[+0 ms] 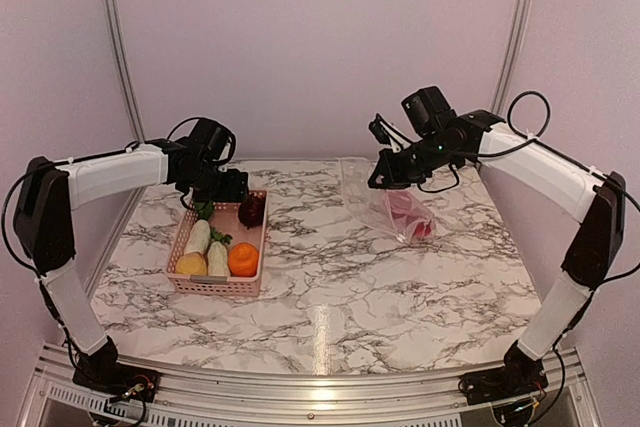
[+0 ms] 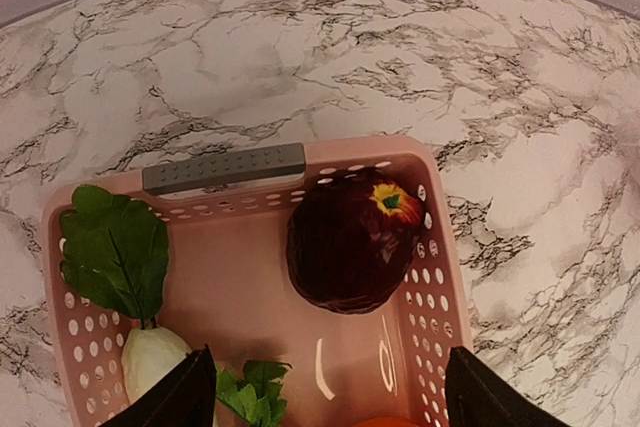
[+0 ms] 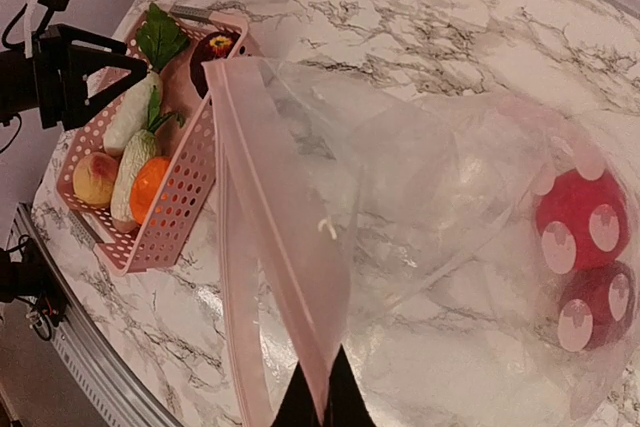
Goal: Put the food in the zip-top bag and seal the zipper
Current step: Pick up the fake fruit from the bin.
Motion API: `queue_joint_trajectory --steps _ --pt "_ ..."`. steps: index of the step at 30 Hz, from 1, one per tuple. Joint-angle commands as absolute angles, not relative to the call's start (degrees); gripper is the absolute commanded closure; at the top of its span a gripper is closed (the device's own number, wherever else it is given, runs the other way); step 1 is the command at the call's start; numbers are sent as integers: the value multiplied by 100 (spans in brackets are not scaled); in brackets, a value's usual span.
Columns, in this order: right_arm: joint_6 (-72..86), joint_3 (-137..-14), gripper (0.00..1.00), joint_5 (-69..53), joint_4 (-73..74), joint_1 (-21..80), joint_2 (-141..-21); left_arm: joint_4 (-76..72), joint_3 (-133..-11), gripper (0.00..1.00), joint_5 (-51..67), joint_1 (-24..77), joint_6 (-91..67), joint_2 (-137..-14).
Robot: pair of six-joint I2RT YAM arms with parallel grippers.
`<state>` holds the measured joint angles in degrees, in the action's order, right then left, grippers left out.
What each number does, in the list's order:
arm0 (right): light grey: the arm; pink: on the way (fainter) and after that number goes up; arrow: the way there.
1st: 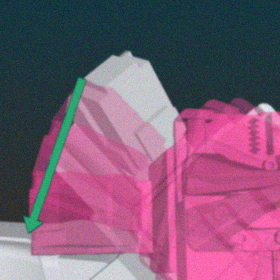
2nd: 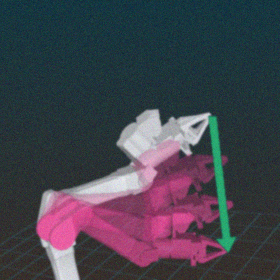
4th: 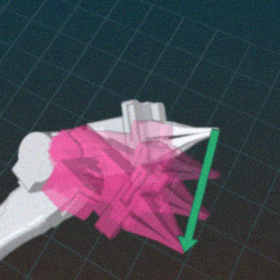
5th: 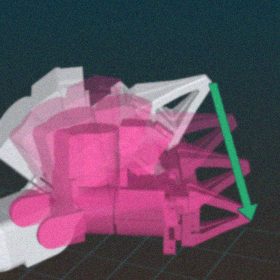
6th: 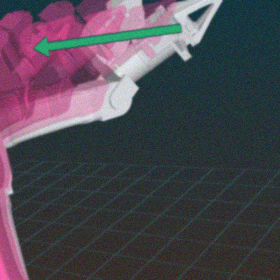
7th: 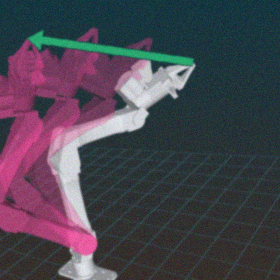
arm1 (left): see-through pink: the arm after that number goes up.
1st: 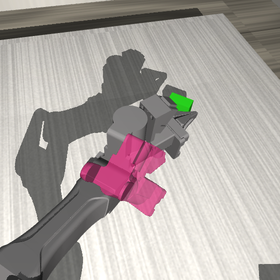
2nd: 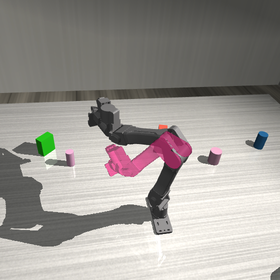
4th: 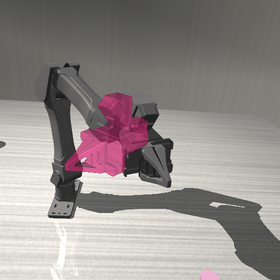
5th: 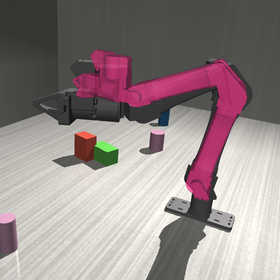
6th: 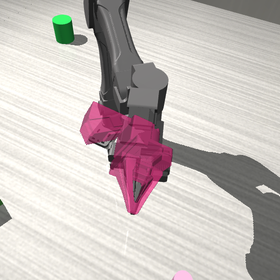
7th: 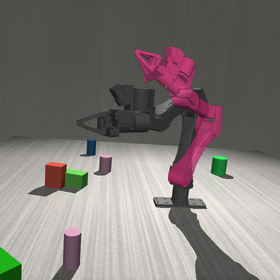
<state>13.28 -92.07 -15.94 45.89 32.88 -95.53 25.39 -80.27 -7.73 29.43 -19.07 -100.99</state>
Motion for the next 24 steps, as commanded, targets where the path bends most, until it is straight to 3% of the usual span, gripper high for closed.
queue_joint_trajectory --steps 1,10,24 --pt "1511 -9312 100 -1635 4416 3294 -9575 2138 -7861 19 -466 2878 -1582 -10308" --pt "1631 -9290 100 -1651 4630 3296 -9589 1794 -8009 21 -310 2684 -641 -10749" --pt "1602 -9509 100 -1567 5026 3293 -9630 2487 -8926 21 130 2567 651 -11622"
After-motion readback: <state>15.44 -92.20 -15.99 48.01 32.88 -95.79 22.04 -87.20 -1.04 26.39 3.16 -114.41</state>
